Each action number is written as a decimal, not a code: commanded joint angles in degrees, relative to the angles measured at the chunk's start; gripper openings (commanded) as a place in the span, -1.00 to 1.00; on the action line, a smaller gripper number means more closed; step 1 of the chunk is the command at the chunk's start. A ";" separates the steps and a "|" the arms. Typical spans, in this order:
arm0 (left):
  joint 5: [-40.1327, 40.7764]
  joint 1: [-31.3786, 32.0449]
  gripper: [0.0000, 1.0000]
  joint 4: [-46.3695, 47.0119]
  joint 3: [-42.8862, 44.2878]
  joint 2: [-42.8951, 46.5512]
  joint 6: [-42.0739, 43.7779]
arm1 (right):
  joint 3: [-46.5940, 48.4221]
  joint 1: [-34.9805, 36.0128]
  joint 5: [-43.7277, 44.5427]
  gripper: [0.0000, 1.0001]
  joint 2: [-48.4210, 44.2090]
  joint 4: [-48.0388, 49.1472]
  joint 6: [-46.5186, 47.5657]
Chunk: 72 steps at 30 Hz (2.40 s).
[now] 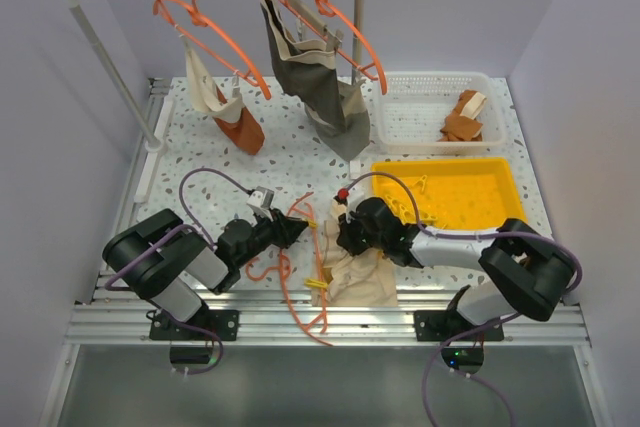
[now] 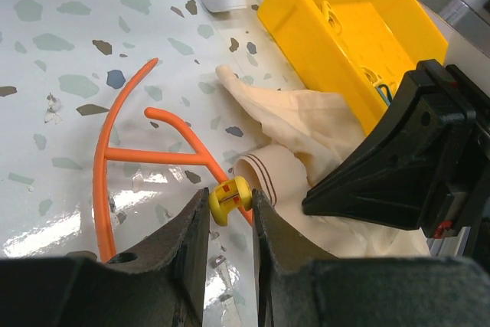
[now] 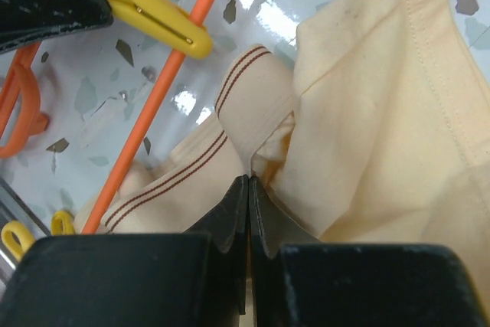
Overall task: Clip the underwear to the hanger
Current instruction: Adjust the underwear at the center of the board, then clamp the underwear onto the hanger.
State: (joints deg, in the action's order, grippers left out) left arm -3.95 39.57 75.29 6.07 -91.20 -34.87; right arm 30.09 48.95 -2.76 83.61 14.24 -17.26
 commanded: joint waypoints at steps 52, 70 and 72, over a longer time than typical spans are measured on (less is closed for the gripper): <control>-4.05 0.51 -0.92 33.43 0.17 -1.88 -3.36 | 0.68 0.36 -8.13 -1.00 1.90 5.18 1.35; -5.20 1.30 -0.94 33.44 2.11 -2.23 -4.68 | 0.85 0.36 -7.43 -1.00 1.29 3.69 1.70; -5.20 1.30 -0.93 33.43 2.02 -2.23 -4.68 | 0.68 0.36 -7.43 -1.00 1.03 3.69 1.70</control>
State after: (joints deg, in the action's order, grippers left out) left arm -8.45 40.53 75.31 7.03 -93.27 -39.05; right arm 29.82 49.10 -10.07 86.54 18.31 -16.58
